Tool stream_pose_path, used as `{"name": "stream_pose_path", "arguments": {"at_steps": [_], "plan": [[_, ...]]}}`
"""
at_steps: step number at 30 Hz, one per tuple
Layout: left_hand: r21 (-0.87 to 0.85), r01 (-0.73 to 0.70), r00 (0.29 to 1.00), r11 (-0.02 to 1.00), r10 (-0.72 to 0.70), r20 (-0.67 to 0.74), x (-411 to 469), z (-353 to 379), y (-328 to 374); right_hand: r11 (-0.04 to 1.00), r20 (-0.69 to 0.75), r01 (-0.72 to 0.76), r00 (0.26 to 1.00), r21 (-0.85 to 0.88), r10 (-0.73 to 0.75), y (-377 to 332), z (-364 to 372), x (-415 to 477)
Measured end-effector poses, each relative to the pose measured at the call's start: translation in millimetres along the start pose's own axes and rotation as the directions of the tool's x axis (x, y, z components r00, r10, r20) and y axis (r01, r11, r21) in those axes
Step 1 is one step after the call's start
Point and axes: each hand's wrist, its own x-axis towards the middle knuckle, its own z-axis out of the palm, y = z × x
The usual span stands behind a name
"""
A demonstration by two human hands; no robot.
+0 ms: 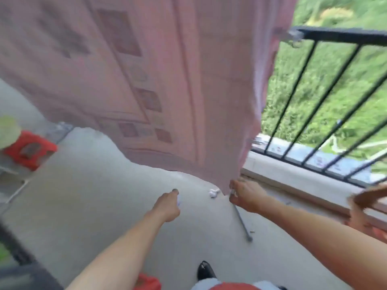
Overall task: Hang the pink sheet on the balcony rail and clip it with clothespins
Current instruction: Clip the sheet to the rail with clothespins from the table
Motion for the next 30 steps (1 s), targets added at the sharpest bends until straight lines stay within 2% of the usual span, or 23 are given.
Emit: {"name": "stream_pose_path", "arguments": {"at_steps": [5, 9, 15, 21, 28, 30], "plan": [[-0.115, 0.16, 0.981, 0.98, -0.171, -0.091, -4, -52, -121, 0.976, 0.039, 0.197, 0.98, -0.093, -0.194, -119, -17, 95], [-0.277, 0.249, 0.936, 0.928, -0.305, -0.178, -5, -79, -198, 0.891, 0.064, 0.407, 0.913, -0.203, -0.403, -203, -21, 170], [-0.37, 0.378, 0.861, 0.849, -0.469, -0.198, 27, -126, -302, 0.788, 0.113, 0.584, 0.812, -0.198, -0.573, -312, -13, 299], [-0.552, 0.483, 0.722, 0.68, -0.666, -0.189, 51, -182, -404, 0.707, 0.204, 0.675, 0.737, -0.209, -0.644, -434, -12, 418], [-0.577, 0.616, 0.514, 0.536, -0.829, -0.221, 58, -236, -521, 0.577, 0.247, 0.773, 0.632, -0.263, -0.734, -588, -1, 516], [-0.581, 0.62, 0.495, 0.528, -0.837, -0.232, 66, -247, -567, 0.56, 0.254, 0.788, 0.614, -0.256, -0.747, -633, 9, 541]]}}
